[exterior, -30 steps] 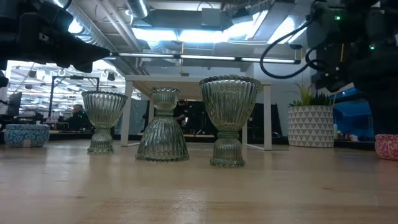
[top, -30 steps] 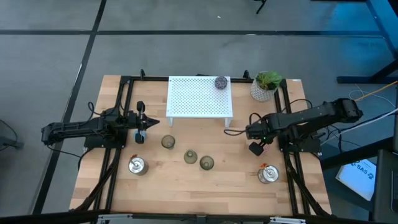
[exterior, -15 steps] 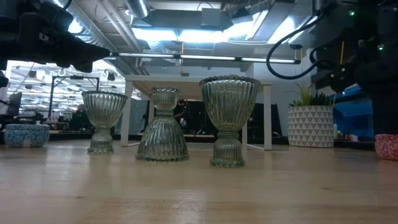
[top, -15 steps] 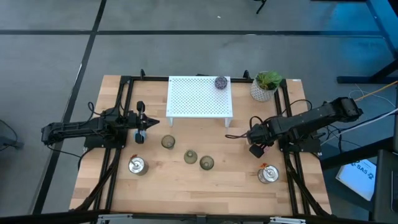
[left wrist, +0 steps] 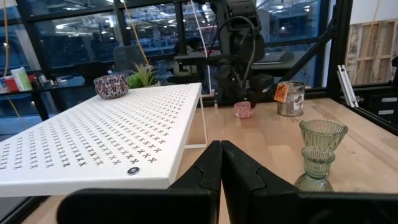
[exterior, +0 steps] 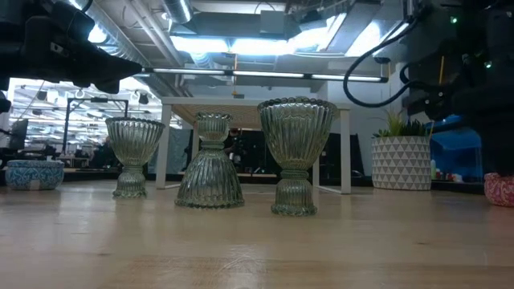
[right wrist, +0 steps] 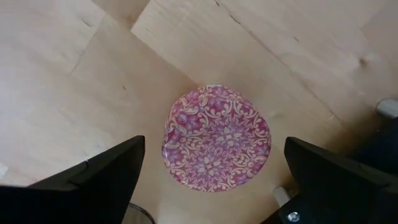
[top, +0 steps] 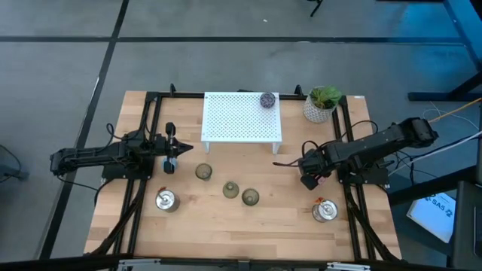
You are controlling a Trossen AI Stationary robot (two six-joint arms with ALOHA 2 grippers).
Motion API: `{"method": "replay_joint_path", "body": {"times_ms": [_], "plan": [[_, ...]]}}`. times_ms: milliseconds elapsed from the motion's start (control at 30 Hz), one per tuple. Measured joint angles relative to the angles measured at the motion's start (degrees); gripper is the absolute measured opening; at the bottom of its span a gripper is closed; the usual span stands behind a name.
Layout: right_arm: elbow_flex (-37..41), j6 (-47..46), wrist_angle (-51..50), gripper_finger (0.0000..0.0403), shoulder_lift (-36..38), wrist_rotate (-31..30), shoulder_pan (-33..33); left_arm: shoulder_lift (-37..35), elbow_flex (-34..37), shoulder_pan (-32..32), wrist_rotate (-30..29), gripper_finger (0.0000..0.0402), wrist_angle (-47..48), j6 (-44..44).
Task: Pick & Place candle stick holders
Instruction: Put the pink patterned scented candle on the shelf aligned with the other patterned scented candle
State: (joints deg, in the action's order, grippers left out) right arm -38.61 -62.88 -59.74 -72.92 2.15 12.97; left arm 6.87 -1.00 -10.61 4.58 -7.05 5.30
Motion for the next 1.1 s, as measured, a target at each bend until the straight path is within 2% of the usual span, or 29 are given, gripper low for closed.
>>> {"method": "replay_joint_path", "body": {"times_ms": [467,733,1100], "plan": [[-0.02,-0.93,1.23,0.039,-5.17,0.02,0.0,0.01,-0.01,0.01,0.0,0.0002,0.0,-0.01],[-0.02,0.31,5.75,0.039,-5.19,0.01,0.0,0.01,0.0,0.01,0.0,0.0002,0.0,0.0],[-0.02,-1.82,3.84,0.0386,-5.19,0.28,0.0,0.01,0.01,0.0,0.0,0.0002,0.0,0.0]]}}
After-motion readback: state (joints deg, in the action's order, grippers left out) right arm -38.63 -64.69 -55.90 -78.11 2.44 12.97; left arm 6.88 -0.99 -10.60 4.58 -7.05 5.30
